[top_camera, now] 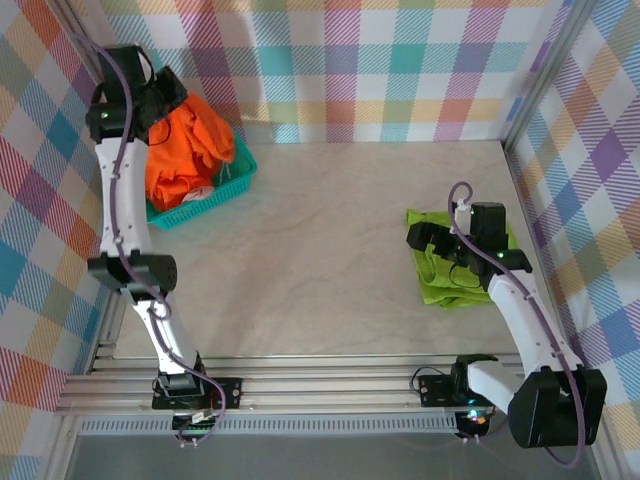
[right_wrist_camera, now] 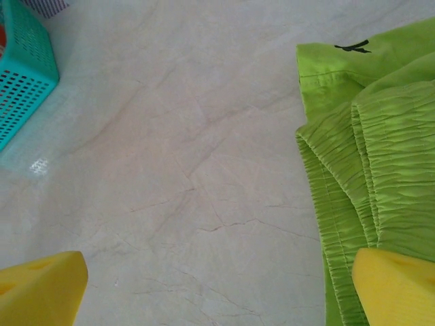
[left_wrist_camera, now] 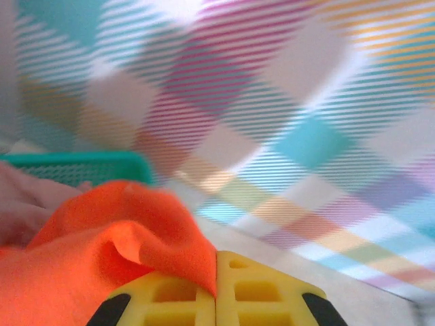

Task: Fold and stack the shorts

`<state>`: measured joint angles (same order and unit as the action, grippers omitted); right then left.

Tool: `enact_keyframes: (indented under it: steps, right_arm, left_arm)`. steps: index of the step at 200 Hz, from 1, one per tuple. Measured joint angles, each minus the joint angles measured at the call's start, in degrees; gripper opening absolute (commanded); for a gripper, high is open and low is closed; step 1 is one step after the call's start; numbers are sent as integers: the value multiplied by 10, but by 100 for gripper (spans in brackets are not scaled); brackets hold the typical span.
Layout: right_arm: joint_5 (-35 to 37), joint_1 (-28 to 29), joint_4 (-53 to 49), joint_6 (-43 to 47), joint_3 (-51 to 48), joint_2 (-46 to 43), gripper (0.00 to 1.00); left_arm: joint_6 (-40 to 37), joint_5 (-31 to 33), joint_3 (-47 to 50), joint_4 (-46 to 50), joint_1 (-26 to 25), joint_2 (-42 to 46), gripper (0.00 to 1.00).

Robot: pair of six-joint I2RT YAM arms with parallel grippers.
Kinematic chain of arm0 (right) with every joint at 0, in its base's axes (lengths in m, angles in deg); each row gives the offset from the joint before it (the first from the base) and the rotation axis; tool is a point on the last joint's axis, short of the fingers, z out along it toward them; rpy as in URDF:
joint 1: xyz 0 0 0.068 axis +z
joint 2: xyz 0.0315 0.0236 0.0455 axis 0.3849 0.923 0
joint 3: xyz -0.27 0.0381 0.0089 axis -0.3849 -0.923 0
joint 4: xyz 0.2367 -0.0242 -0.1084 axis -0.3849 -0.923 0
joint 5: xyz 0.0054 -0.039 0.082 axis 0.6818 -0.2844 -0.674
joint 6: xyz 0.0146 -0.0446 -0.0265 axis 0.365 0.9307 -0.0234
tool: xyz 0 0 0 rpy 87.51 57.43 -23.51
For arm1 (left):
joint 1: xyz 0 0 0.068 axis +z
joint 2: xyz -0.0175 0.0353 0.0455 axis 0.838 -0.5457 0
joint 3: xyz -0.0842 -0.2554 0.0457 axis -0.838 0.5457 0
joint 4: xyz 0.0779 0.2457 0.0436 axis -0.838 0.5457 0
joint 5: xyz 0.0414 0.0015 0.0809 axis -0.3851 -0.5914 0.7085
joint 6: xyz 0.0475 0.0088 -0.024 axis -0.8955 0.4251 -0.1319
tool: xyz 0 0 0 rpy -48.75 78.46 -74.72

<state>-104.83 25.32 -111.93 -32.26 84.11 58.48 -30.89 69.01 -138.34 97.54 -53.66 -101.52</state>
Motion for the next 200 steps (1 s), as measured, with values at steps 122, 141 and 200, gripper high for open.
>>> enact_keyframes:
  steps: [122,141,200]
  right_arm:
    - [-16,0,5,-26,0,-20,99]
    - [-31,1,5,-31,0,-20,99]
    - [-19,94,8,-32,-18,26,98]
  left_arm:
    - [7,-123,252,-78,-194,156,78]
    - [-12,-106,302,-69,-196,157,85]
    - [-12,-3,574,-86,-197,301,83]
